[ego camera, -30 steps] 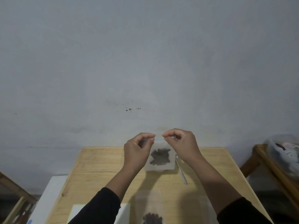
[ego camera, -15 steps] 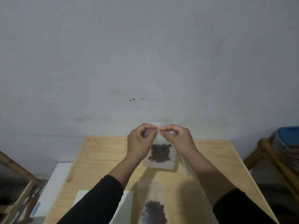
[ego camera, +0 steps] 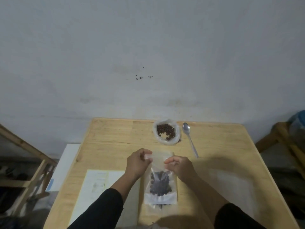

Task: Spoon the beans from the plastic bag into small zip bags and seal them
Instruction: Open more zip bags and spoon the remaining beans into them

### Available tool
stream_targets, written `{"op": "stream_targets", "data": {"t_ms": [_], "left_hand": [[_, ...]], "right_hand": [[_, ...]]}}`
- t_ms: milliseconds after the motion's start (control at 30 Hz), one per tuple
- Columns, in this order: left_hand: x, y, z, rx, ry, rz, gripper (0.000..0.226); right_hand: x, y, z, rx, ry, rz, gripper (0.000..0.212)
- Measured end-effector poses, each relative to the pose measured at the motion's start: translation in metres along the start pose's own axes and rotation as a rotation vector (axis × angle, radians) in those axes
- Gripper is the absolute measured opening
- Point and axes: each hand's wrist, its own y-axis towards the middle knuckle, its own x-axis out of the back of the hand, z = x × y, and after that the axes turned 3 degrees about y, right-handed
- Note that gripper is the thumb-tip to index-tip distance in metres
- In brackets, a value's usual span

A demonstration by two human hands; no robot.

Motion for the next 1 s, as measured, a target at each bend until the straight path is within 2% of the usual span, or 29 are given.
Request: {"op": "stream_targets", "data": {"t_ms": [233, 300, 533, 667, 767, 867, 1000], "left_hand": [[-0.018, -0.008, 0.024, -0.002, 0.183, 0.04, 0.022], [-0.018, -0.007, 0.028, -0.013, 0.231, 0.04, 0.022], [-0.026, 0.0, -0.003, -0.299, 0.354, 0.035, 0.019], [-0.057, 0.003, -0.037, -0.389, 0.339, 0.123, 0.02], [-0.09, 0.002, -0.057, -0.426, 0.338, 0.219, 0.023], [-0.123, -0.004, -0.073, -0.416, 0.396, 0.333, 0.033], [-0.161, -0.016, -0.081, -0.346, 0.48, 0.47, 0.048]], "right_hand": [[-0.012, -0.001, -0.032, -0.011, -0.269, 0.024, 0.013], [-0.011, -0.001, -0.035, 0.026, -0.349, 0.007, 0.022], [0.022, -0.004, -0.035, 0.053, -0.545, -0.112, 0.032], [0.061, -0.012, -0.04, 0.029, -0.607, -0.198, 0.03], [0.09, -0.026, -0.051, -0.039, -0.6, -0.299, 0.047], [0.116, -0.045, -0.066, -0.147, -0.597, -0.413, 0.037], [0.134, -0.067, -0.092, -0.288, -0.554, -0.521, 0.036]]}}
